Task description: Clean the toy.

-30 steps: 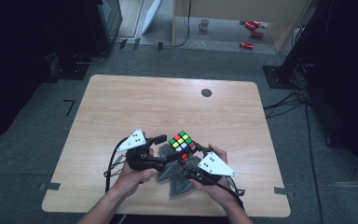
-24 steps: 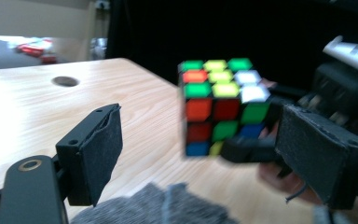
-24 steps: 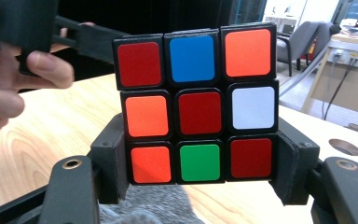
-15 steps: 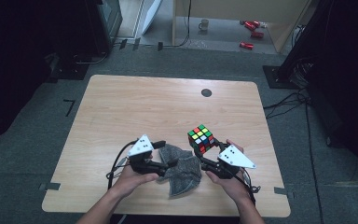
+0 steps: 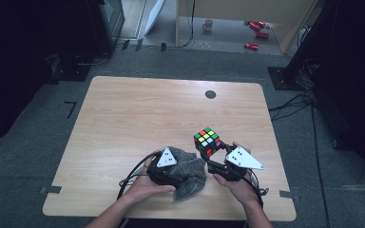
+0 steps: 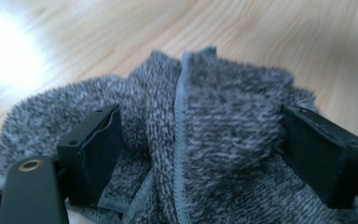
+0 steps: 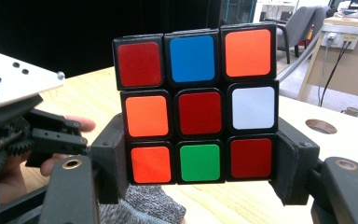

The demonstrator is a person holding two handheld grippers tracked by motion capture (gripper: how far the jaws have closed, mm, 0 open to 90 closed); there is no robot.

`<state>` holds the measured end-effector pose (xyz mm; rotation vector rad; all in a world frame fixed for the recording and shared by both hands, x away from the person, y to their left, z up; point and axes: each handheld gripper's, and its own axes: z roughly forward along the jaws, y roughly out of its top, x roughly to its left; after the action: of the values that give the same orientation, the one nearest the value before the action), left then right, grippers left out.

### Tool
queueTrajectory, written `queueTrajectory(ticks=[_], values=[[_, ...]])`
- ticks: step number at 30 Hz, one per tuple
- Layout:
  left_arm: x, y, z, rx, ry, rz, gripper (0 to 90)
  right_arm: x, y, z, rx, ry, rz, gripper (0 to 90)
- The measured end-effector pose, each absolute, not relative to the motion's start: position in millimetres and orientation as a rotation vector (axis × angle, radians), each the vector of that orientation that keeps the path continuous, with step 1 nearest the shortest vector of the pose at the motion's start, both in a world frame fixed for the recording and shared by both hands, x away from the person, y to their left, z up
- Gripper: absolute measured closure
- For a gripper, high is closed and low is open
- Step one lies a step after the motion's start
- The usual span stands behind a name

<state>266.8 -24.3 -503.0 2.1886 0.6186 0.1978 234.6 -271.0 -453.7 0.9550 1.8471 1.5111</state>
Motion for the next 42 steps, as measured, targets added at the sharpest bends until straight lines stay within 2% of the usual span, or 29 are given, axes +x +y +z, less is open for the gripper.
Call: queueTrajectory(ticks=[5, 9, 14, 17, 19, 26, 31, 35, 39, 42], values=[[264, -32, -513, 2.281, 0.605, 0.231, 32.2, 235, -270, -455, 0.955, 1.853, 1.509, 34.1], [266, -33, -513, 2.284, 0.632, 0.226, 48.2, 235, -270, -456, 0.954, 1.859, 1.508, 34.1], [271, -28, -512, 2.265, 0.652, 0.221, 72.9, 236, -270, -457, 0.948, 1.867, 1.509, 34.1], [276, -20, -507, 2.24, 0.665, 0.197, 80.8, 235, -270, -456, 0.947, 1.875, 1.513, 34.1], [280, -12, -499, 2.197, 0.653, 0.143, 82.3, 235, -270, -457, 0.946, 1.884, 1.512, 34.1], [296, 31, -475, 1.974, 0.762, 0.171, 82.4, 235, -266, -461, 0.922, 1.932, 1.504, 34.1], [300, 59, -458, 1.821, 0.745, 0.186, 82.5, 235, -257, -468, 0.895, 1.995, 1.488, 34.1], [298, 68, -450, 1.751, 0.7, 0.184, 82.8, 235, -242, -479, 0.864, 2.08, 1.449, 34.1], [296, 68, -448, 1.683, 0.66, 0.095, 82.8, 233, -227, -486, 0.837, 2.148, 1.43, 34.1], [293, 60, -450, 1.695, 0.614, 0.046, 82.9, 232, -217, -488, 0.818, 2.186, 1.431, 34.1]])
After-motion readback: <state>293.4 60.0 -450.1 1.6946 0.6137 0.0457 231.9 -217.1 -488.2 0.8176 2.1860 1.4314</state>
